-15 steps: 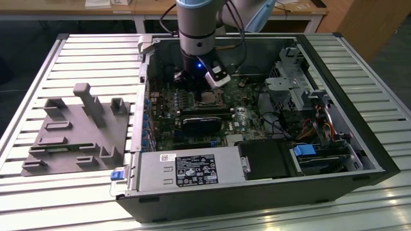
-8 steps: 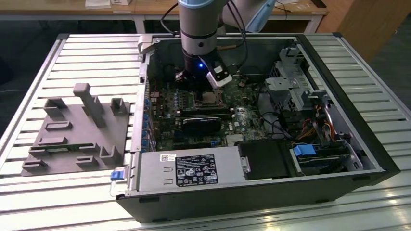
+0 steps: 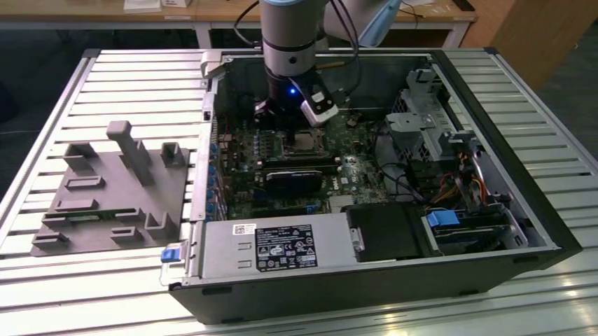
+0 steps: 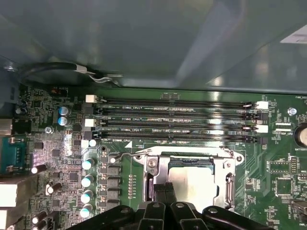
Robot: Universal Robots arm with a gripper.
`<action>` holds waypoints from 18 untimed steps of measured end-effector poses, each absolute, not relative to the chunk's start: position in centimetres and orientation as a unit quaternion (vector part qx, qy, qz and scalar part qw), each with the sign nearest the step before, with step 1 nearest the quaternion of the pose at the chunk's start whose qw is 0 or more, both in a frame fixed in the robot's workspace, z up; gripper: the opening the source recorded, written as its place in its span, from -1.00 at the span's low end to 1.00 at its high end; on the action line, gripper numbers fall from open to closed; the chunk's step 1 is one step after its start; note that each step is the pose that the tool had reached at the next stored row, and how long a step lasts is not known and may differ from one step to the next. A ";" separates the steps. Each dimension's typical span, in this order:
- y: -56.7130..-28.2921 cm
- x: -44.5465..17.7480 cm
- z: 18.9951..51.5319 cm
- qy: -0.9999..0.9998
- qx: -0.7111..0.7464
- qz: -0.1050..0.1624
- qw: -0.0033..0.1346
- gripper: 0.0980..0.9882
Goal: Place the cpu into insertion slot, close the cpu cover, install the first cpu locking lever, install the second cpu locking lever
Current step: 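Close the cpu cover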
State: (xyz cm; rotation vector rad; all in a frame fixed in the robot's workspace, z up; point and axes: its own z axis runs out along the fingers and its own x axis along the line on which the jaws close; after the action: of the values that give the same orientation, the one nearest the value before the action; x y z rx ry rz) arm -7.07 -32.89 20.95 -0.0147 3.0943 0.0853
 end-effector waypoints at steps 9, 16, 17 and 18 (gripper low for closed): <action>-32.9 -6.8 21.1 0.999 -0.005 0.027 0.023 -0.99; -32.9 -5.2 21.1 0.999 -0.005 0.028 0.023 -0.99; -32.9 -5.0 21.1 0.999 -0.005 0.028 0.023 -0.99; -32.9 -4.7 21.1 0.999 -0.005 0.027 0.023 -0.99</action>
State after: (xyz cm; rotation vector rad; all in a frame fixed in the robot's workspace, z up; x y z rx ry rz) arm -4.73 -32.89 21.12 -0.0147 3.0945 0.0851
